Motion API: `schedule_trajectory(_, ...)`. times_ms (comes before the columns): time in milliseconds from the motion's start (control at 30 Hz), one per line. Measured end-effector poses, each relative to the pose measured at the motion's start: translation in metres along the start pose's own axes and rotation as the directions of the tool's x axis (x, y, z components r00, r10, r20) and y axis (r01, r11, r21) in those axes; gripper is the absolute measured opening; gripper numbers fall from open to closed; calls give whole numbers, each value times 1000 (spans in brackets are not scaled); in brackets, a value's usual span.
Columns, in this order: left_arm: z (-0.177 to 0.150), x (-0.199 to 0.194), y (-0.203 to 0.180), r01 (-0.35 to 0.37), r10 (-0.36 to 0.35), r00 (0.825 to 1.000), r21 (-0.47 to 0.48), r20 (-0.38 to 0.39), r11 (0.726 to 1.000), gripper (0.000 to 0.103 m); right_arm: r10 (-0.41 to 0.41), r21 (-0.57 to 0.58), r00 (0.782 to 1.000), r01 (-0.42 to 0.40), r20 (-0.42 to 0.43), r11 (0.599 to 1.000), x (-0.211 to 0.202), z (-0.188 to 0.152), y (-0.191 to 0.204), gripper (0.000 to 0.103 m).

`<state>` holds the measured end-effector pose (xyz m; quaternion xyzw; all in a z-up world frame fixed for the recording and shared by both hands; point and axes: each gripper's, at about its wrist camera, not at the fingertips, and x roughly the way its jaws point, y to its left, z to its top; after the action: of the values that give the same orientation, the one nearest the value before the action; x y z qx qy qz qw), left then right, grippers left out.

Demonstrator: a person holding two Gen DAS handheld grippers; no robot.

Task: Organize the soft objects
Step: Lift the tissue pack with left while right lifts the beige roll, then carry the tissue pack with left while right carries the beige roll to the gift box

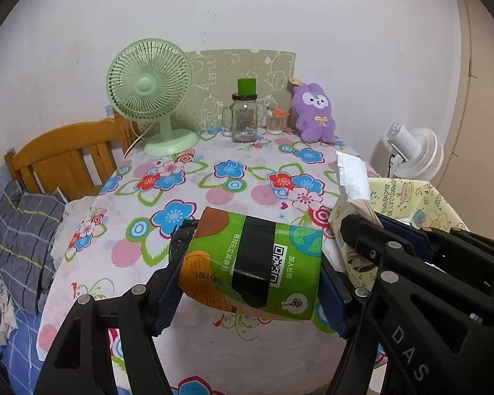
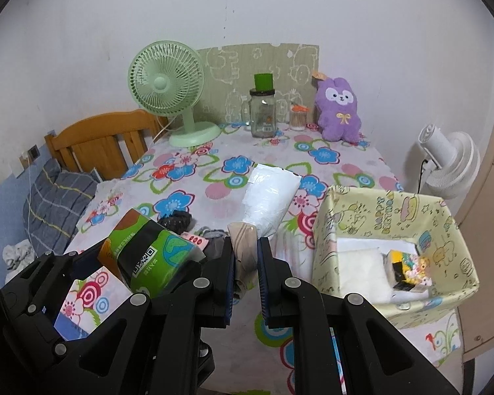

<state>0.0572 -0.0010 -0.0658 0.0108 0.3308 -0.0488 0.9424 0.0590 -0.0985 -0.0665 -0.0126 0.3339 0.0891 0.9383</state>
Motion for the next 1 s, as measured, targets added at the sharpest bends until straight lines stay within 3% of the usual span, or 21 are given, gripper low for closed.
schedule_trajectory(333,15,-9,-17,6,-7,999,26,35,1000,74,-19,3,999,19,34,1000,-16,14,-14,15)
schedule_trajectory(1000,38,6,-77,66,-70,997,82,45,994,74,-84,44,995,82,53,996,-24,27,-79,15)
